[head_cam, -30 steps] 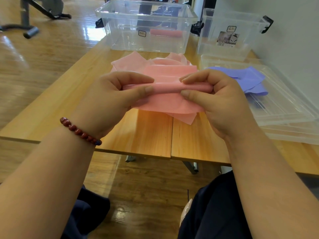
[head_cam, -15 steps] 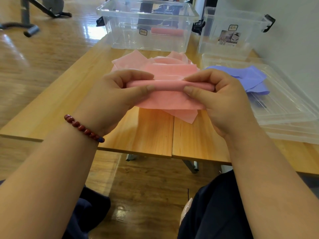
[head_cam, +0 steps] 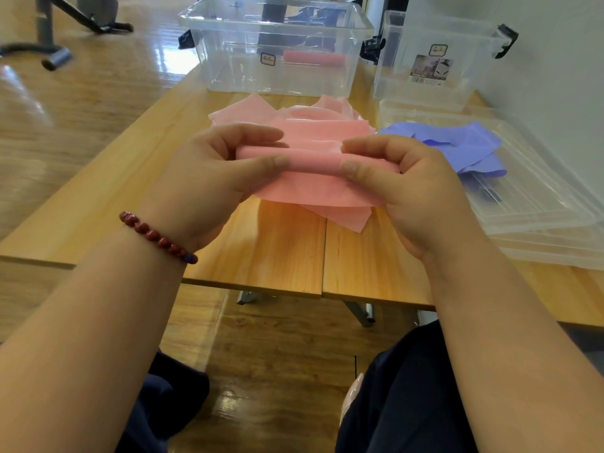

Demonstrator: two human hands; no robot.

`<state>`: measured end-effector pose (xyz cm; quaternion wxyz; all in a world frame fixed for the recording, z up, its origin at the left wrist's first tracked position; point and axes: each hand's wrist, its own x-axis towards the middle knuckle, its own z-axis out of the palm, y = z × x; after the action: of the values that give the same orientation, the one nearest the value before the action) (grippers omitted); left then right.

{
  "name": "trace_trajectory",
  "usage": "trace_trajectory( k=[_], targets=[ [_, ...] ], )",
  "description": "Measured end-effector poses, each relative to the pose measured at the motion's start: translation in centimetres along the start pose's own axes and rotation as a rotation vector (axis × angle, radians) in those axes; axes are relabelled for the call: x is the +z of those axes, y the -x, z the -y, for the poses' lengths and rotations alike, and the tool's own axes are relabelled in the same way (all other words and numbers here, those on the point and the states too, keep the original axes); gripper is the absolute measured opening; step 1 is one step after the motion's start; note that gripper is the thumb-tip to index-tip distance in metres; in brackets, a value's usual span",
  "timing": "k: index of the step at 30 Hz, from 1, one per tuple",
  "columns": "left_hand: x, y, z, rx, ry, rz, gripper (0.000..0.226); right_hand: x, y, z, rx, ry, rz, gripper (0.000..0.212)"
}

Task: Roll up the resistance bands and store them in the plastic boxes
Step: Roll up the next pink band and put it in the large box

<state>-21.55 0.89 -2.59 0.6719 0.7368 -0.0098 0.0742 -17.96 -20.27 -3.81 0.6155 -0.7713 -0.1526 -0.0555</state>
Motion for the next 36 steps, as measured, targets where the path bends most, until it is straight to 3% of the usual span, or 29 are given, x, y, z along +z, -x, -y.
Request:
trace_trajectory(
  k=[3, 11, 20, 28, 31, 36],
  targets=[
    [-0.1, -0.1, -0.2, -0.015, 0.015, 0.017, 0.052, -0.1, -0.1, 0.1, -0.012, 0.023, -0.013, 0.016],
    [0.4, -0.3, -0.5, 0.009, -0.074, 0.022, 0.016, -0.3, -0.1, 0.0, -0.067, 0.033, -0.026, 0.022],
    [0.5, -0.6, -0.4, 0.079, -0.178, -0.027, 0.022, -1.2, -0.5, -0.3, -0.077, 0.058, -0.017, 0.029],
    [0.8, -0.3, -0.6, 0.014, -0.153, 0.053, 0.026, -1.8, -0.5, -0.1, -0.096, 0.151, -0.022, 0.017],
    [0.8, -0.3, -0.6, 0.046, -0.179, 0.020, 0.013, -1.8, -0.5, -0.2, -0.090, 0.152, 0.002, 0.021],
    [0.6, -0.4, -0.4, 0.093, -0.198, -0.059, 0.016, -1.5, -0.1, 0.2, -0.054, 0.107, 0.047, 0.017]
  ],
)
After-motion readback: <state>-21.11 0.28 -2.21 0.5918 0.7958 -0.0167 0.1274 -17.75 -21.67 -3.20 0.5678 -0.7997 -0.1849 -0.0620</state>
